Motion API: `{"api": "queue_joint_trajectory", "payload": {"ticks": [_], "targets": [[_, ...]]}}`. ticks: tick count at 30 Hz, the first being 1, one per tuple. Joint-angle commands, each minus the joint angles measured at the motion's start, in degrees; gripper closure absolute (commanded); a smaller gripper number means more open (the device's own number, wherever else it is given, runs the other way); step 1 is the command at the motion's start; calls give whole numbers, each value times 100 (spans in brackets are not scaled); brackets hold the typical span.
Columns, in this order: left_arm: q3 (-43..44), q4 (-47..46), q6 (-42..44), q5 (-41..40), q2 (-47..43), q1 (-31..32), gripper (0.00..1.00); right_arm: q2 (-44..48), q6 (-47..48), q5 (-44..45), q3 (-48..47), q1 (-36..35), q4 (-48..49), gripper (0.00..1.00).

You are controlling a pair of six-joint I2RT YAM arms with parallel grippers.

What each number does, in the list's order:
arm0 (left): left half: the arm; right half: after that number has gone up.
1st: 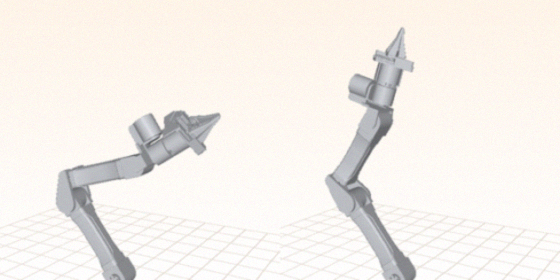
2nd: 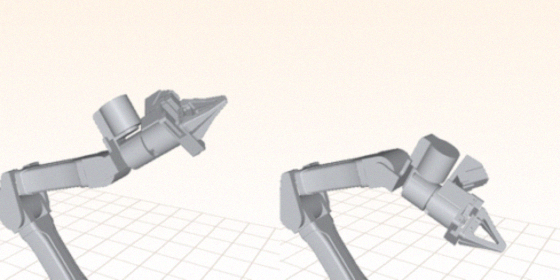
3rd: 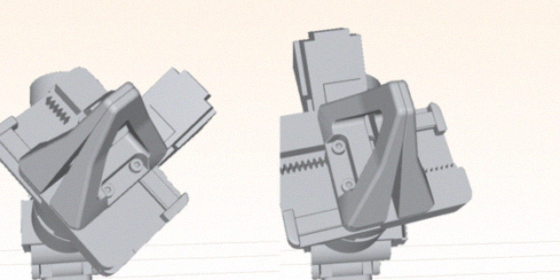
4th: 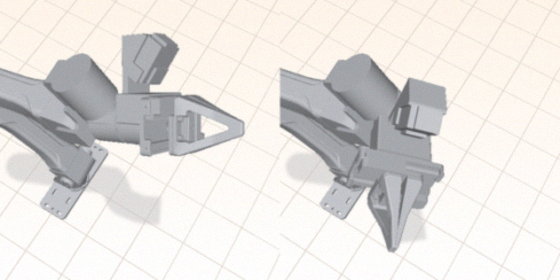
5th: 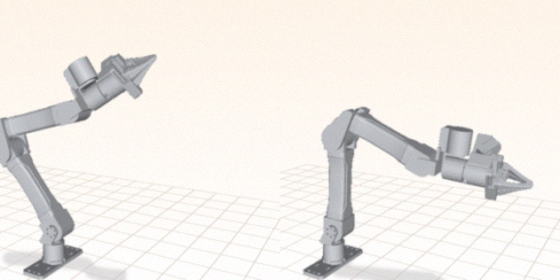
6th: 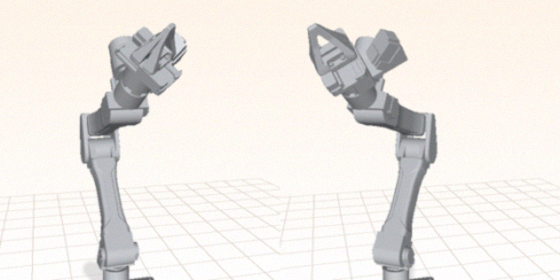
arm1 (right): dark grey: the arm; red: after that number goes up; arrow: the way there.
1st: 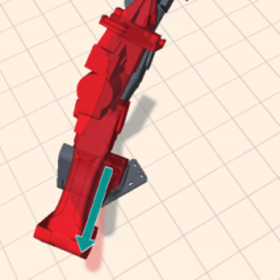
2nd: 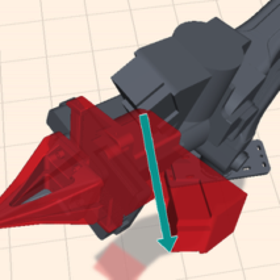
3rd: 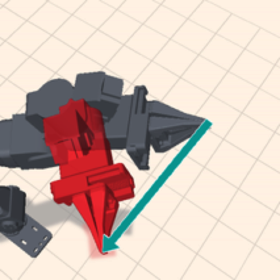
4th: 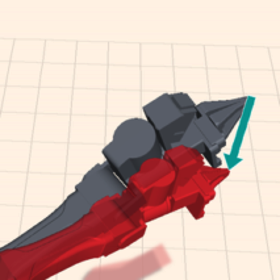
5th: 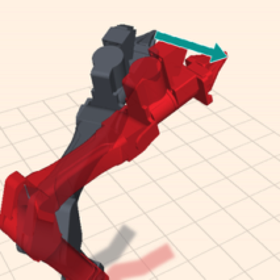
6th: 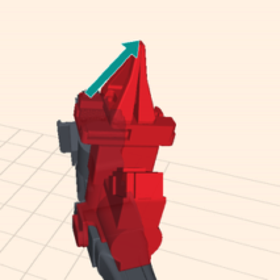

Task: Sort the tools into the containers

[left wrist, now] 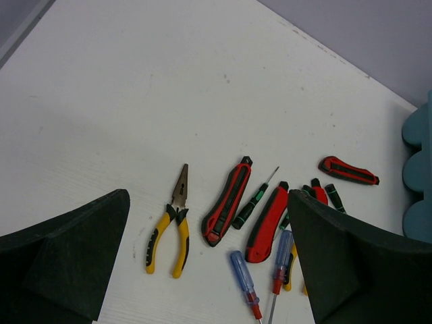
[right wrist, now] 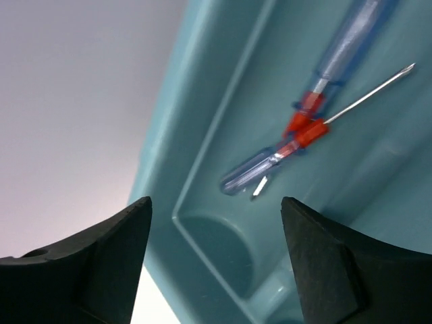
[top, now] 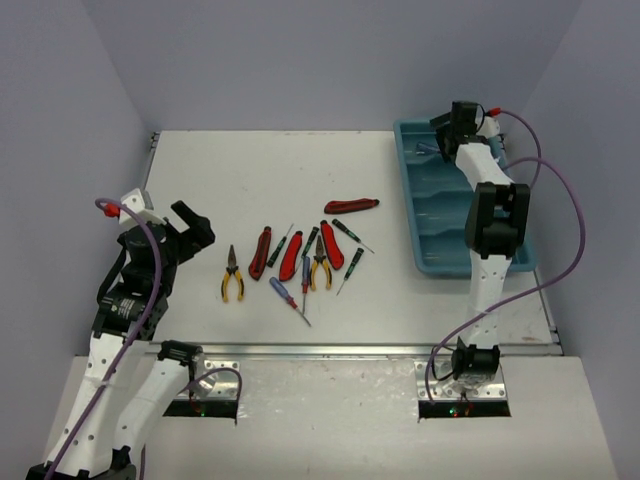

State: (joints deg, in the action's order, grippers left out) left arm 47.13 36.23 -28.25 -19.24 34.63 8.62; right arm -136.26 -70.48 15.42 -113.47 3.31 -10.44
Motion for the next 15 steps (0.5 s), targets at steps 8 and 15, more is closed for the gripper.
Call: {"api": "queue_joint_trajectory", "payload": {"ticks": [8,15], "targets": [[24,-221,82,-2,-9,-56,0,2317,3392,-522,372,-1055,-60,12],[10,-209,46,-76,-81,-201,0,4663,4193,225,3590,-3286,-839,31]]}}
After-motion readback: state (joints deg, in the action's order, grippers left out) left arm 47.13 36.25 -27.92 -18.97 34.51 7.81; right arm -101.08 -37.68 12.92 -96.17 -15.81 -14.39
